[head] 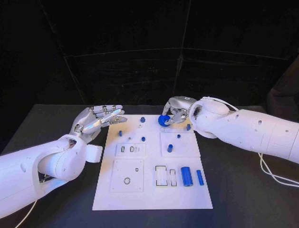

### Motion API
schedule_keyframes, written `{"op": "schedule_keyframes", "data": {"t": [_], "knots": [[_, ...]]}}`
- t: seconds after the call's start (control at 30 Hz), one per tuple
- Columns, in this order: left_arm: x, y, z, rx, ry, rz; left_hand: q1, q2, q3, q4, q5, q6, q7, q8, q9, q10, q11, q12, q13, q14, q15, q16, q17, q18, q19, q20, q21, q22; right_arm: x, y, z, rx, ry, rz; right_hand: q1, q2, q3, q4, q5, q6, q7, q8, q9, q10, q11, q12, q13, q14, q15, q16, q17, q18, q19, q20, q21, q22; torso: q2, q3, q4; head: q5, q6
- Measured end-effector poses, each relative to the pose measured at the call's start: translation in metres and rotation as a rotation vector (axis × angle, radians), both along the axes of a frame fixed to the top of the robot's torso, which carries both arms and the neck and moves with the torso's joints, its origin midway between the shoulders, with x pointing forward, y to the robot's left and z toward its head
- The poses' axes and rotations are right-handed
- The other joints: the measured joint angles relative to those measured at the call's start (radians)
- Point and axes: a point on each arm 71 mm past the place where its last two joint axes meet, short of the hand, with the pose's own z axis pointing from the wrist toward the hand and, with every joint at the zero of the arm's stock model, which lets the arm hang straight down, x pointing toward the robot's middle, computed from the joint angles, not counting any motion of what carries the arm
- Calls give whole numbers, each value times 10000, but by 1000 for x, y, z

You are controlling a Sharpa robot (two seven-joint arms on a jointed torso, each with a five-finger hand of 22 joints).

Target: Assemble the parts on the task board

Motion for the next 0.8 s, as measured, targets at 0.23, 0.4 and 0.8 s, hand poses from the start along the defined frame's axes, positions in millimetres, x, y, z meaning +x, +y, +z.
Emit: {"op": "schedule_keyframes", "data": {"t": [0.23, 0.4, 0.8], "knots": [[0, 0, 0, -5, 6, -14, 0, 0, 0, 0, 0, 0, 0, 0, 0, 0, 0, 0, 0, 0, 0, -38, -1, 1, 0, 0, 0, 1, -8, 26, 6, 201, -598, 493, -181, -181, 365, 283, 161, 1, 0, -181, 0, 16, -15, -75, 23, -14, -13, 0, 0, 0, 36, -36, 0, 51, -1, -11, 32, 57, 28], [0, 0, 0, -5, 9, -18, 0, 0, 0, 0, 0, 0, 0, 0, 0, 0, 0, 0, 0, 0, 0, -38, -1, 1, 0, 0, 0, 1, -11, 54, 9, 256, -911, 810, -298, -224, 484, 401, 219, 27, -11, -275, -8, -22, 23, -126, 22, -16, -12, 0, -1, 1, 36, -36, 0, 51, -1, -13, 40, 115, -4], [0, -2, 0, -22, 8, -62, 0, 0, -29, -28, 0, 0, 0, 0, 0, 0, 0, 0, 0, 37, 37, -38, -2, 0, 27, -27, 0, -9, -9, 92, -7, 78, -844, 933, -324, -198, 597, 404, 276, 37, -16, -431, -57, -59, 59, -193, 22, -17, -9, 0, -2, 2, 36, -36, 0, 50, 6, 7, 12, 215, -42]]}}
